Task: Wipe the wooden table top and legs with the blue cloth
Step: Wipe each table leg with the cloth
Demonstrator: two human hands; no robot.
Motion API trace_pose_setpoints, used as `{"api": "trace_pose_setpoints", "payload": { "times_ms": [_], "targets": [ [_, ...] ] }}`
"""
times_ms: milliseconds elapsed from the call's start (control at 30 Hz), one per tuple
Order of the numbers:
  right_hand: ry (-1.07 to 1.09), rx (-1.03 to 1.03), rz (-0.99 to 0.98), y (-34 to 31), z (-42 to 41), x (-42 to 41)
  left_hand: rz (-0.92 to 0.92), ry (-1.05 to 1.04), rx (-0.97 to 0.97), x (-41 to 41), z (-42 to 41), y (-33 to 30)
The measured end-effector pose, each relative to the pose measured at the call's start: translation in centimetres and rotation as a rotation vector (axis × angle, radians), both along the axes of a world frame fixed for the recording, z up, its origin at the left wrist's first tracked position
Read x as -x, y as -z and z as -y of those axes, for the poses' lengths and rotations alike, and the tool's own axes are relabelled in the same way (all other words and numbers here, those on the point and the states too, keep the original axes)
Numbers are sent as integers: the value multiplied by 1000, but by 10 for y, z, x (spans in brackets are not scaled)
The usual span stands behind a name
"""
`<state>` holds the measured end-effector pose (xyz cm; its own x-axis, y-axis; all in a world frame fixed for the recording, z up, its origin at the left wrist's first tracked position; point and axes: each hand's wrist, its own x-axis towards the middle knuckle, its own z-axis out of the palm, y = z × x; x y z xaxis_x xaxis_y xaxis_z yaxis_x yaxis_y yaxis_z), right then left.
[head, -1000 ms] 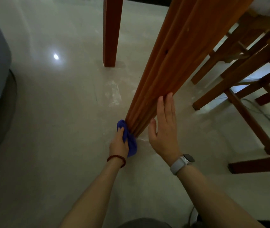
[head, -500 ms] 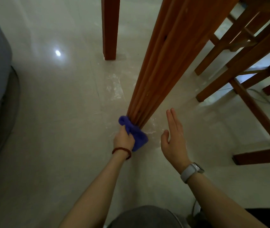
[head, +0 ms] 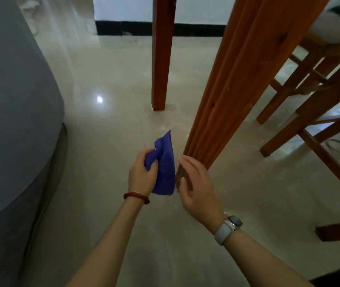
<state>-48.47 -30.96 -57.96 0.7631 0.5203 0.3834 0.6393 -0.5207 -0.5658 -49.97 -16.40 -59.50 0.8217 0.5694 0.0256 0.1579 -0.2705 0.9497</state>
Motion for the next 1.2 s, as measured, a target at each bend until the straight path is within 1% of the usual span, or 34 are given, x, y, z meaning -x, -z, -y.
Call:
{"api": "trace_pose_setpoints", "payload": {
  "times_ms": [100, 233, 300, 333, 533, 667, 767, 833, 1000, 1100, 1200],
  "targets": [
    [-125, -10, -181, -24, -42, -8, 115, 19, 80, 2, -35, -34],
    [-300, 2, -407, -47, -98, -26, 168, -30, 358, 2, -85, -56],
    [-321, -35, -427, -54, -124, -37, 206, -58, 448, -2, -107, -62],
    [-310, -56, -414, -57, -134, -42, 220, -58, 456, -6, -115, -66],
    [-293, -81, -346, -78, -180, -78, 202, -35, 290, -49, -148, -94],
    [-113, -112, -267, -92, -204, -123, 172, -86, 164, -98, -160, -108],
    [55, -188, -277, -97, -216, -154, 160, -142, 123, -131, -166, -109],
    [136, -236, -307, -99, -219, -173, 143, -165, 61, -149, -168, -111],
    [293, -308, -322, -113, -230, -217, 75, -135, -120, -181, -184, -131],
    [387, -368, -348, -119, -252, -239, 50, -115, -190, -193, -200, -135],
    [444, -460, -305, -124, -271, -258, 72, -90, -225, -202, -215, -135]
  ]
}}
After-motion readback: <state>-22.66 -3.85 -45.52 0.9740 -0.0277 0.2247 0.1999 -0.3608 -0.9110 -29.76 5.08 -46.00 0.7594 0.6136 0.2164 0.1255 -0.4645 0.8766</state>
